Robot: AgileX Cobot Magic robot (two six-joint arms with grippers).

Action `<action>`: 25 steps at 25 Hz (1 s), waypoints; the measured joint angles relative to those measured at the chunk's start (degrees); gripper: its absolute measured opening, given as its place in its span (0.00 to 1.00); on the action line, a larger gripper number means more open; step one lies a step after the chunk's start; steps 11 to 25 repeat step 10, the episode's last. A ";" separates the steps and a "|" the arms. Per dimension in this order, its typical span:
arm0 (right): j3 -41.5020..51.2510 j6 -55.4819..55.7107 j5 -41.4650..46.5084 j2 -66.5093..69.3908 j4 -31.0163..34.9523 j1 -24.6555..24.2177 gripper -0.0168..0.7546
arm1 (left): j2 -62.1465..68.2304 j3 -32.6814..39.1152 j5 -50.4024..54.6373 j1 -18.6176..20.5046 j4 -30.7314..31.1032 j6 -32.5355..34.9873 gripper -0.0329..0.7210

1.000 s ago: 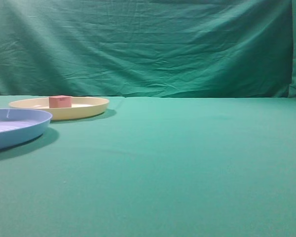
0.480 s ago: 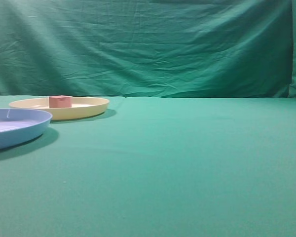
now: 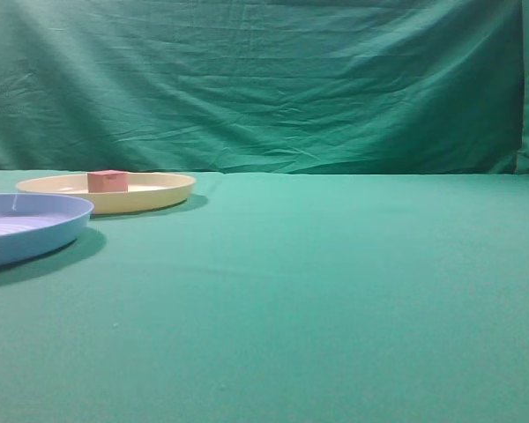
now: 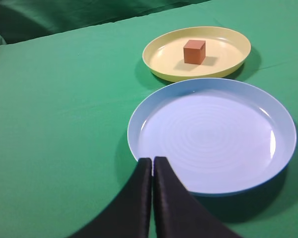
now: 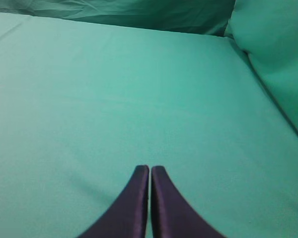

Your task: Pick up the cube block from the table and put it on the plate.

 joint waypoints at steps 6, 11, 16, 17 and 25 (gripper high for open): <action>0.00 0.00 0.00 0.00 0.00 0.00 0.02 | 0.00 0.00 0.00 0.00 0.00 0.00 0.04; 0.00 0.00 0.00 0.00 -0.10 0.00 0.02 | 0.00 0.00 0.00 0.00 0.00 0.00 0.04; 0.00 0.00 0.00 0.00 -0.10 0.00 0.02 | 0.00 0.00 0.00 0.00 0.00 0.00 0.04; 0.00 0.00 0.00 0.00 -0.10 0.00 0.02 | 0.00 0.00 0.00 0.00 0.00 0.00 0.04; 0.00 0.00 0.00 0.00 -0.10 0.00 0.02 | 0.00 0.00 0.00 0.00 0.00 0.00 0.04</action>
